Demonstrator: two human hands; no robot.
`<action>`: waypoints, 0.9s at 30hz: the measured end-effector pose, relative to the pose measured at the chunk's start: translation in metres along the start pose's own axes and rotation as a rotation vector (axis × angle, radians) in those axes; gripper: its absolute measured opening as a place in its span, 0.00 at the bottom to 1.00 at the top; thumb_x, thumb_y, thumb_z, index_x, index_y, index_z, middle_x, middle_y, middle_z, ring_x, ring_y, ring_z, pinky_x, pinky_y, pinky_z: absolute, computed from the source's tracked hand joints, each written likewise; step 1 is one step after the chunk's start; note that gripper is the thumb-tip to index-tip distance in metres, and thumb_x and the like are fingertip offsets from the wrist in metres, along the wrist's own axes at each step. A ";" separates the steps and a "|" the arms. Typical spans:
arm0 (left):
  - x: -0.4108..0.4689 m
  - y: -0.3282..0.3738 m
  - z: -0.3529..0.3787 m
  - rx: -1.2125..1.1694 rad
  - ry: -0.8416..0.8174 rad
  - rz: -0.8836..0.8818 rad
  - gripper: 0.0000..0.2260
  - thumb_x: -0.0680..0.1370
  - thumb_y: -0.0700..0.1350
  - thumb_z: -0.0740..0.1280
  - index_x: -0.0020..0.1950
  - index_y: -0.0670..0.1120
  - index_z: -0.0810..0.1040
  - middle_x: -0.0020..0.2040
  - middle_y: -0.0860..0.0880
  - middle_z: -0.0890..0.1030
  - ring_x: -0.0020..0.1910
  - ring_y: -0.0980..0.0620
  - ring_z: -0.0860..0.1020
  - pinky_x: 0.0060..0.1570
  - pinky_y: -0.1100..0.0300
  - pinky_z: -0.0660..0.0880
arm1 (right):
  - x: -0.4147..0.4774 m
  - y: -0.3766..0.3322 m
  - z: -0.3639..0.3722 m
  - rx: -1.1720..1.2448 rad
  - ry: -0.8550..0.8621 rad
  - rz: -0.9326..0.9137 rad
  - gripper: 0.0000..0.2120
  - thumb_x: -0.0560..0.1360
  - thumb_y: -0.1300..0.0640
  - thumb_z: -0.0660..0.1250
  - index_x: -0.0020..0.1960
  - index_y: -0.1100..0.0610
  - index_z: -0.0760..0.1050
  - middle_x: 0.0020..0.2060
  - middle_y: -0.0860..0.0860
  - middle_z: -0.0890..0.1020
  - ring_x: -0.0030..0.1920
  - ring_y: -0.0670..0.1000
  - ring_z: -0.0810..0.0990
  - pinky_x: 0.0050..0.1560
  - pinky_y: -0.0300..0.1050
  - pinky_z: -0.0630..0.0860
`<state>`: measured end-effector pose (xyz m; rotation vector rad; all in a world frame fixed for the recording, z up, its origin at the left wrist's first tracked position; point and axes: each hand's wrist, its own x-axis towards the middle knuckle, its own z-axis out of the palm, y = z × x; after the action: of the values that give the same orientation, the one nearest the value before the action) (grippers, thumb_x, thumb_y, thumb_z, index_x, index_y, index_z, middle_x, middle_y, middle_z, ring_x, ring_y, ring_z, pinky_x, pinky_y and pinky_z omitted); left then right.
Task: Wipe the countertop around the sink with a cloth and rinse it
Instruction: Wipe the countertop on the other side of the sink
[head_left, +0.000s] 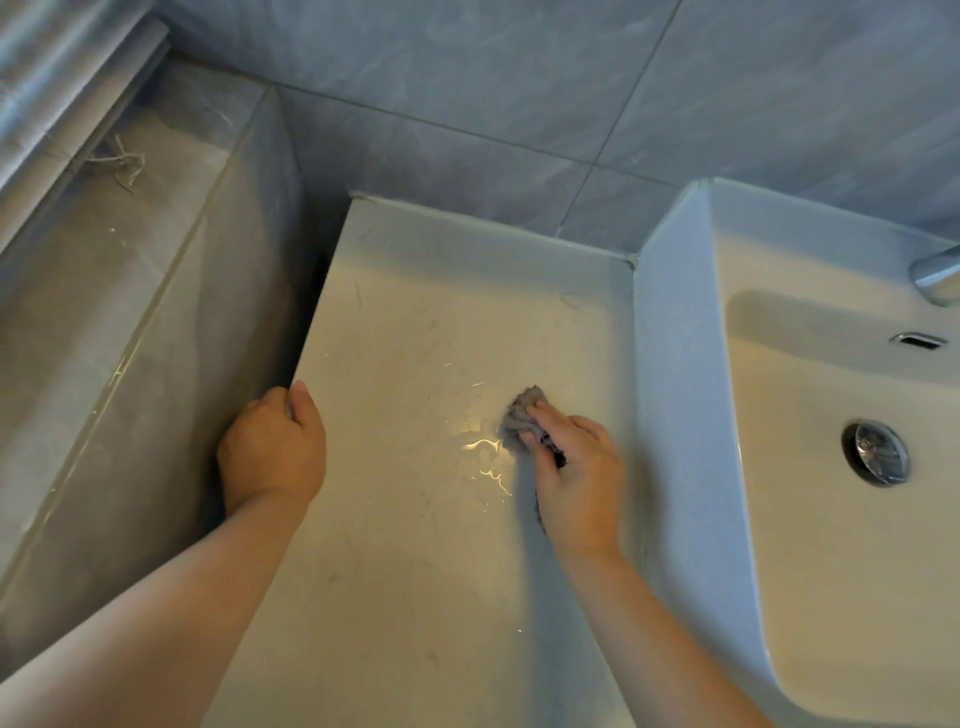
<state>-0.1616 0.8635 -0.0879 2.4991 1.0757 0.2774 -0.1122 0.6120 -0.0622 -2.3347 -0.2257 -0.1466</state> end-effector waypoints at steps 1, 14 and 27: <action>0.000 0.000 0.000 -0.002 -0.001 -0.004 0.19 0.82 0.48 0.53 0.42 0.36 0.75 0.41 0.32 0.78 0.38 0.34 0.76 0.34 0.53 0.62 | -0.004 -0.004 -0.003 0.058 -0.031 0.036 0.15 0.73 0.63 0.71 0.56 0.49 0.81 0.43 0.32 0.78 0.50 0.46 0.78 0.50 0.30 0.71; 0.000 -0.001 0.000 0.008 -0.005 -0.007 0.19 0.82 0.48 0.53 0.43 0.36 0.75 0.41 0.33 0.78 0.37 0.35 0.75 0.34 0.53 0.62 | 0.078 0.024 -0.005 0.033 0.108 0.117 0.14 0.74 0.61 0.66 0.58 0.52 0.81 0.50 0.45 0.84 0.53 0.53 0.81 0.56 0.48 0.76; 0.000 -0.003 0.002 0.014 -0.008 -0.015 0.20 0.82 0.49 0.52 0.42 0.37 0.75 0.41 0.35 0.79 0.37 0.37 0.75 0.33 0.54 0.63 | -0.006 -0.005 0.012 0.080 -0.006 -0.035 0.11 0.75 0.55 0.65 0.54 0.50 0.82 0.46 0.39 0.82 0.49 0.43 0.77 0.55 0.31 0.71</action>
<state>-0.1627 0.8646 -0.0908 2.5012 1.0957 0.2559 -0.1190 0.6238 -0.0684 -2.2526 -0.2707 -0.1458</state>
